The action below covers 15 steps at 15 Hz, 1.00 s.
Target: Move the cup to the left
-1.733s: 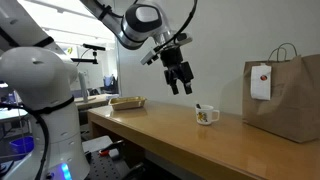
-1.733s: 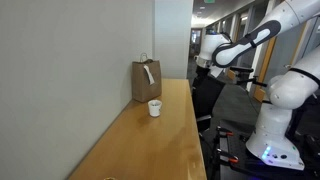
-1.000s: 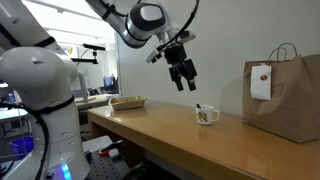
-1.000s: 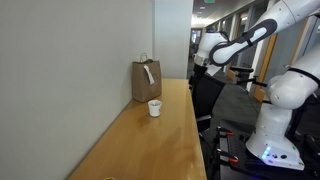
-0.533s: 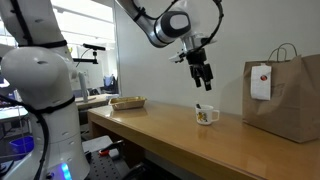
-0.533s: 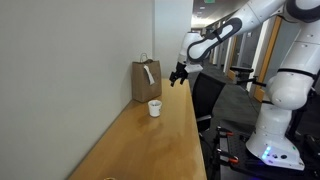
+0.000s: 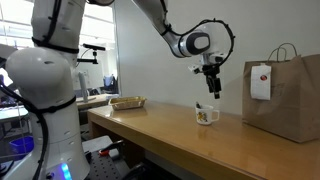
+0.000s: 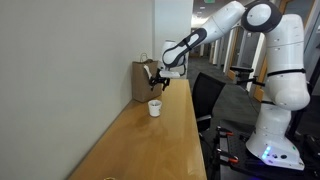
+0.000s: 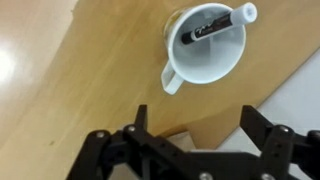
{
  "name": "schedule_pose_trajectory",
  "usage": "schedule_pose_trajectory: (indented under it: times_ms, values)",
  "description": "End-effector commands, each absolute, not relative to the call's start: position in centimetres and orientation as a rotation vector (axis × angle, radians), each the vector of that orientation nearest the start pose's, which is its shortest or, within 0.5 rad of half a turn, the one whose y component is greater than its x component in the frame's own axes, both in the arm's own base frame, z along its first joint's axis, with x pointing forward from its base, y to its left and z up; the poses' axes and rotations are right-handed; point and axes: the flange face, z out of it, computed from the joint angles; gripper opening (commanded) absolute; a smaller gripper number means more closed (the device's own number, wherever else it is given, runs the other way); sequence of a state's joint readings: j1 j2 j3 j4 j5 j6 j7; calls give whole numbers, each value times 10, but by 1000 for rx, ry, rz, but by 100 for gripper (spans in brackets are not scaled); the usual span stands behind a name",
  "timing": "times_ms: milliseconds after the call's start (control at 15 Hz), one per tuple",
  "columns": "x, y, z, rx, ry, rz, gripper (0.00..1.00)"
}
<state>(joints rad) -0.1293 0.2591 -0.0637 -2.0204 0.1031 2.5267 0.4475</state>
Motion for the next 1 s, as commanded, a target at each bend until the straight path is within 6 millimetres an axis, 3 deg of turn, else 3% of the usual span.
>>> schedule_pose_trajectory:
  times_ms: [0, 200, 667, 933]
  values:
    - [642, -109, 331, -2804, 1220, -250, 100]
    - [657, -96, 313, -2768, 1352, -110, 100]
    - [675, -76, 307, -2735, 1385, -7, 100]
    - [679, -69, 290, -2721, 1384, 44, 100]
